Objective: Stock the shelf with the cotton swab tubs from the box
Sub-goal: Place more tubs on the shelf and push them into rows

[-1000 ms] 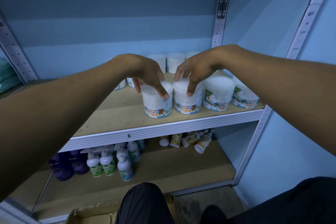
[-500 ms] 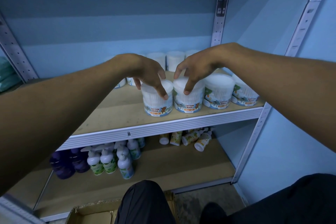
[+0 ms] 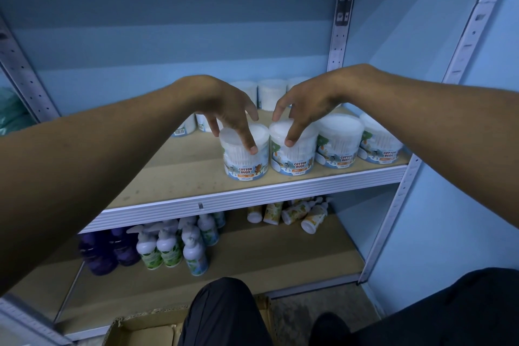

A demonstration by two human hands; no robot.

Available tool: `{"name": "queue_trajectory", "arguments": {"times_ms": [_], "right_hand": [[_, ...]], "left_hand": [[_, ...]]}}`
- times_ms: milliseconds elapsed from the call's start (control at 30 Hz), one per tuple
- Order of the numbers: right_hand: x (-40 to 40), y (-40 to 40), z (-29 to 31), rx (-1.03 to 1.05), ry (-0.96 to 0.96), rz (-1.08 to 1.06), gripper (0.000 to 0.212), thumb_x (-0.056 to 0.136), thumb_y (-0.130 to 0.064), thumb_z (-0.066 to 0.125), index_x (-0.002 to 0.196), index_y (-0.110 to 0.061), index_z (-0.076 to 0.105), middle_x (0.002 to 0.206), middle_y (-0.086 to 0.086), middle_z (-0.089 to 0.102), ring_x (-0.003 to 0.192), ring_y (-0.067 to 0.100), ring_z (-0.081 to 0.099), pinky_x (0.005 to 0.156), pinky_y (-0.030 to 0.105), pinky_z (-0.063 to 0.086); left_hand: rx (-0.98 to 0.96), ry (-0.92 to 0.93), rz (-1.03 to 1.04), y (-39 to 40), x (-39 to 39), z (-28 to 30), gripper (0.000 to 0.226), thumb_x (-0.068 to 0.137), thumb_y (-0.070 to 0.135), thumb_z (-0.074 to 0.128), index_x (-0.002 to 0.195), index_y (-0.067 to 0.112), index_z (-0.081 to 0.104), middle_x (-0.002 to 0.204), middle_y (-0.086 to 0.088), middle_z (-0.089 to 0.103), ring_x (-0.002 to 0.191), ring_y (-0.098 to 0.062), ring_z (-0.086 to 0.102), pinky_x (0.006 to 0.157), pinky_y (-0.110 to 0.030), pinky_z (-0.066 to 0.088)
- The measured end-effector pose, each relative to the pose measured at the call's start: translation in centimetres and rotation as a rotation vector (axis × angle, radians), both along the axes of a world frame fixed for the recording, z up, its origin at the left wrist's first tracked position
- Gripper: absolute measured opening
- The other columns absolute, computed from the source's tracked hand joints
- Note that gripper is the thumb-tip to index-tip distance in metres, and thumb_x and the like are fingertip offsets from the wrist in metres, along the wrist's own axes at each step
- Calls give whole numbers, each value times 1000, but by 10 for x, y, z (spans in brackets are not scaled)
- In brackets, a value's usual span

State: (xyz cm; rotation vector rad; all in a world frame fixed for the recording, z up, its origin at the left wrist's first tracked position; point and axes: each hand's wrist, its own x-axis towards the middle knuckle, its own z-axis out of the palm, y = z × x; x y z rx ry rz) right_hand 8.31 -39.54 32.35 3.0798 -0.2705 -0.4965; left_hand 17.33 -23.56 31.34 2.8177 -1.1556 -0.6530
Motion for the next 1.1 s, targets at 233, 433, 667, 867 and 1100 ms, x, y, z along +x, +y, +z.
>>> {"name": "queue_trajectory", "arguments": {"times_ms": [233, 433, 667, 867, 1100], "right_hand": [[2, -2, -1, 37, -10, 1, 76, 64, -60, 85, 132, -49, 53, 123, -14, 47, 128, 20, 46, 111, 47, 38], [4, -3, -4, 45, -4, 2, 75, 64, -58, 85, 132, -49, 53, 123, -14, 47, 126, 20, 47, 111, 48, 38], [2, 0, -1, 22, 18, 4, 77, 67, -55, 85, 135, -48, 50, 141, -10, 49, 131, 21, 46, 112, 47, 37], [2, 1, -2, 3, 22, -14, 80, 63, -62, 84, 133, -51, 49, 139, -11, 52, 128, 20, 48, 111, 46, 37], [0, 9, 9, -37, 12, -1, 84, 71, -71, 73, 144, -46, 40, 154, -8, 38, 140, 20, 39, 115, 45, 33]], "left_hand": [[16, -16, 1, -2, 1, -2, 84, 62, 49, 89, 134, 21, 56, 129, -3, 59, 106, -27, 62, 79, -37, 62], [8, -25, 4, -3, 2, -3, 81, 63, 50, 89, 131, 21, 58, 125, -4, 61, 103, -25, 64, 77, -36, 63], [30, -35, -2, -4, 1, -2, 81, 63, 51, 88, 131, 20, 58, 127, -4, 61, 106, -28, 63, 79, -38, 62], [37, -46, -15, -3, 1, -5, 82, 63, 55, 87, 131, 20, 59, 127, -2, 61, 104, -28, 63, 79, -38, 63], [-35, -31, -20, 11, 4, -2, 105, 59, 64, 84, 147, 28, 42, 143, 3, 50, 111, -27, 63, 86, -34, 60]]}}
